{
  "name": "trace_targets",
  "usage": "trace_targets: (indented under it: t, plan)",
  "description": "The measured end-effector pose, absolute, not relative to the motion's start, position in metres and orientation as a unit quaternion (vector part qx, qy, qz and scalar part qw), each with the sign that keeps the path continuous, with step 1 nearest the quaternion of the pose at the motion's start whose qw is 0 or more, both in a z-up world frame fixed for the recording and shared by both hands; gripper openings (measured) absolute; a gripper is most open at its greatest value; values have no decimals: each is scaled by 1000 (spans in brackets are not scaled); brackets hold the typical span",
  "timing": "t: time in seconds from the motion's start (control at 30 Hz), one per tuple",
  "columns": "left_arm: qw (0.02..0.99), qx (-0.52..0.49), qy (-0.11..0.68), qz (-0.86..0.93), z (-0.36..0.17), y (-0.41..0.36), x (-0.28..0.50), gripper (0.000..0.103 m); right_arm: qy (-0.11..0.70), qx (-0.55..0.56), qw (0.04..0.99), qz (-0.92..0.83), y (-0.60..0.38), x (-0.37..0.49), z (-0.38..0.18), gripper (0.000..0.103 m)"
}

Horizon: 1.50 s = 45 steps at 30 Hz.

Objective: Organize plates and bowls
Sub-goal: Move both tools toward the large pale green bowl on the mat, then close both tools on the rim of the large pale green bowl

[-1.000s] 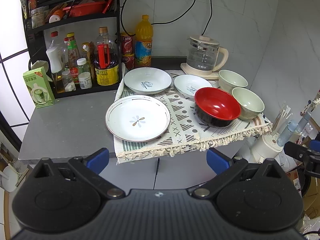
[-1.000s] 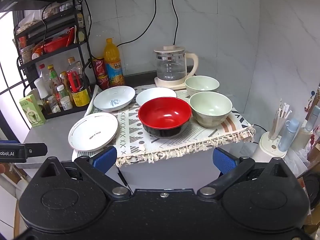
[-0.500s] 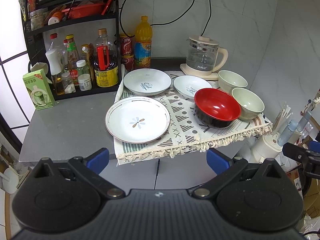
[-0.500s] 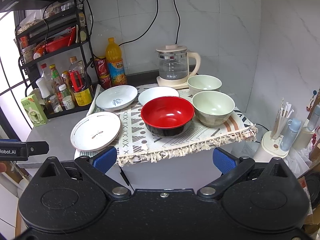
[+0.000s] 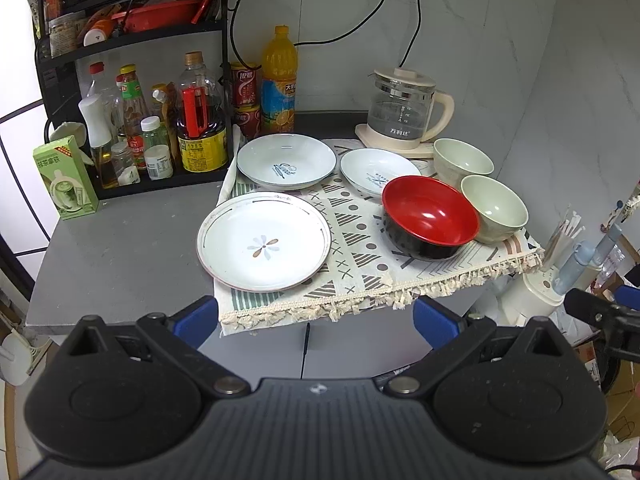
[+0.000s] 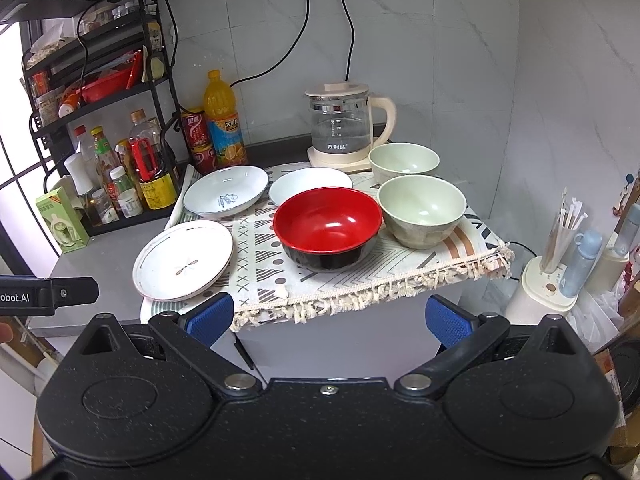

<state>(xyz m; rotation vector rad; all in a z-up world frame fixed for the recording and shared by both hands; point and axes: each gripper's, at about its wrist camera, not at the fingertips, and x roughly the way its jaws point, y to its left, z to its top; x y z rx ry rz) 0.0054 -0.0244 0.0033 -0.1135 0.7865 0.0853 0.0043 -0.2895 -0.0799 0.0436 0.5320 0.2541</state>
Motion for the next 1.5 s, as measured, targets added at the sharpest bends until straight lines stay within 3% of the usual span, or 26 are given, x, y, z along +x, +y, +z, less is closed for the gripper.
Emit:
trace_targets:
  t: [0.9,1.27,1.5]
  plan:
    - [911,-61,406,17,-25,-68,134,102,262,27,958,114,-327,115,-87,103]
    - [900,-64,430,-25,-48,-96,213,102,302,41,949,86,-351,171,-101,103]
    - [897,-54,435,-52,-52,-120,262,102,334,49,938,73,-364,206,-110,97]
